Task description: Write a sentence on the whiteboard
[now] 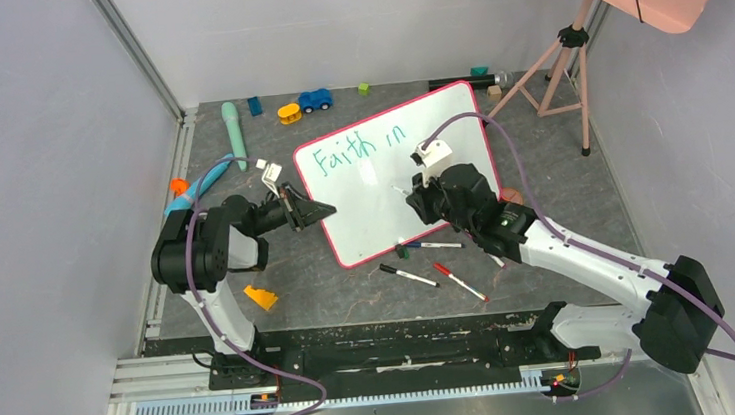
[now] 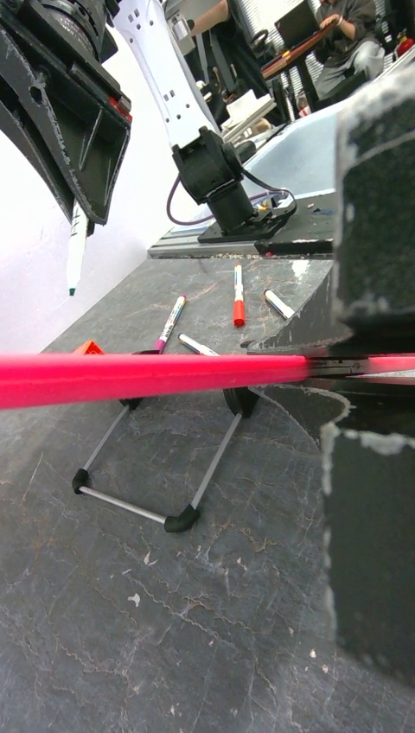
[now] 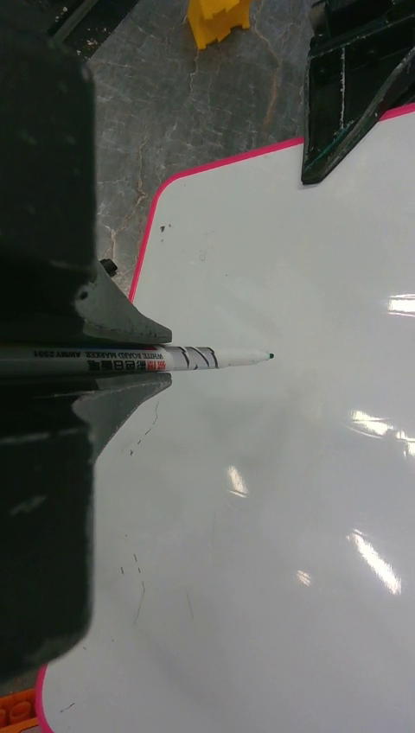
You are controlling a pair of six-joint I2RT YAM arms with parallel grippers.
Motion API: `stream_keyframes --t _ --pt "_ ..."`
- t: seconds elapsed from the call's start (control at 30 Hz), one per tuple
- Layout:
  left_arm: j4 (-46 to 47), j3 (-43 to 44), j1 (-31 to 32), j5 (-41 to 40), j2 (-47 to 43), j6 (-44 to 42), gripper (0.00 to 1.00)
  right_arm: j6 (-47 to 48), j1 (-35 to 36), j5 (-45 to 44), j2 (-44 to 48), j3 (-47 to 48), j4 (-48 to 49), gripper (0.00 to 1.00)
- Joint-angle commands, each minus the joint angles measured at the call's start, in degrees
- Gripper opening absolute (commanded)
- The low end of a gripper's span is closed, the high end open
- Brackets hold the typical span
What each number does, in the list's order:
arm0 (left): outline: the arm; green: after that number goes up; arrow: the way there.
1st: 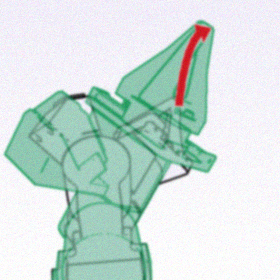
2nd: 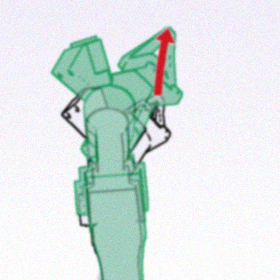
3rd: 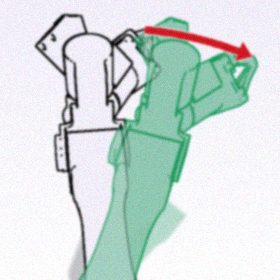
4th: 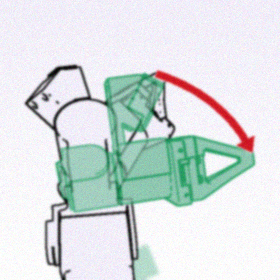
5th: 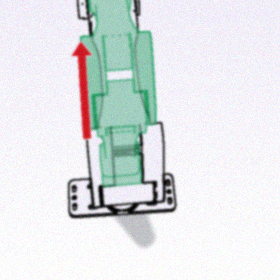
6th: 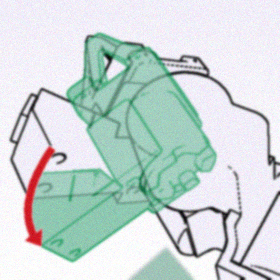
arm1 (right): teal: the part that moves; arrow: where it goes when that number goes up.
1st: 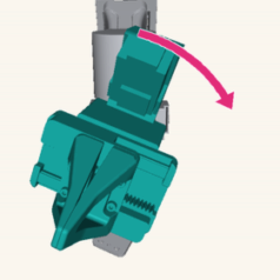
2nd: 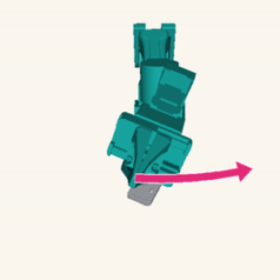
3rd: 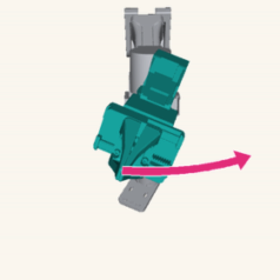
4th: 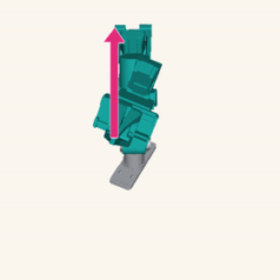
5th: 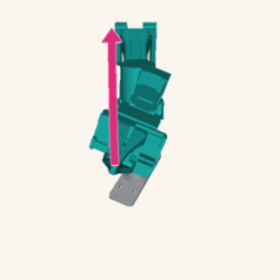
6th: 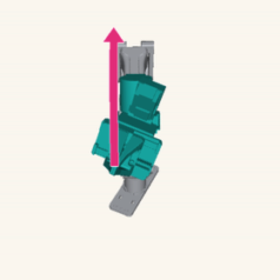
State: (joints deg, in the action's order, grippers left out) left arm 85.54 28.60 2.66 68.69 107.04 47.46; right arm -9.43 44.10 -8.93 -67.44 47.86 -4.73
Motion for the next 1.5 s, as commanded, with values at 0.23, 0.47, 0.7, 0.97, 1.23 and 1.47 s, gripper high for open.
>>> stream_keyframes --t 0.23,0.47,0.7,0.97,1.23,1.47 --pt "3.68 -1.81 1.51 4.36 -0.64 -8.91 0.02 -1.24 0.18 -10.07 2.28 1.07 0.75 0.00" --pt "3.67 -1.36 1.54 4.27 0.18 -7.93 0.02 -1.82 0.20 -10.17 2.24 1.75 -0.81 0.00" --pt "3.67 -1.62 1.74 4.26 0.09 -8.01 0.02 -2.53 0.21 -5.53 0.19 3.53 -0.72 0.00" --pt "3.67 -1.28 1.74 4.53 0.79 -7.88 0.02 -4.73 0.29 -2.36 -2.30 4.96 -0.91 0.00" --pt "3.67 -0.92 1.70 4.88 1.10 -7.65 0.02 -6.03 1.73 -1.07 -4.05 5.27 0.84 0.00" --pt "3.68 -0.74 1.66 4.89 1.45 -7.41 0.02 -4.85 2.33 -0.88 -5.56 6.91 1.30 0.00"
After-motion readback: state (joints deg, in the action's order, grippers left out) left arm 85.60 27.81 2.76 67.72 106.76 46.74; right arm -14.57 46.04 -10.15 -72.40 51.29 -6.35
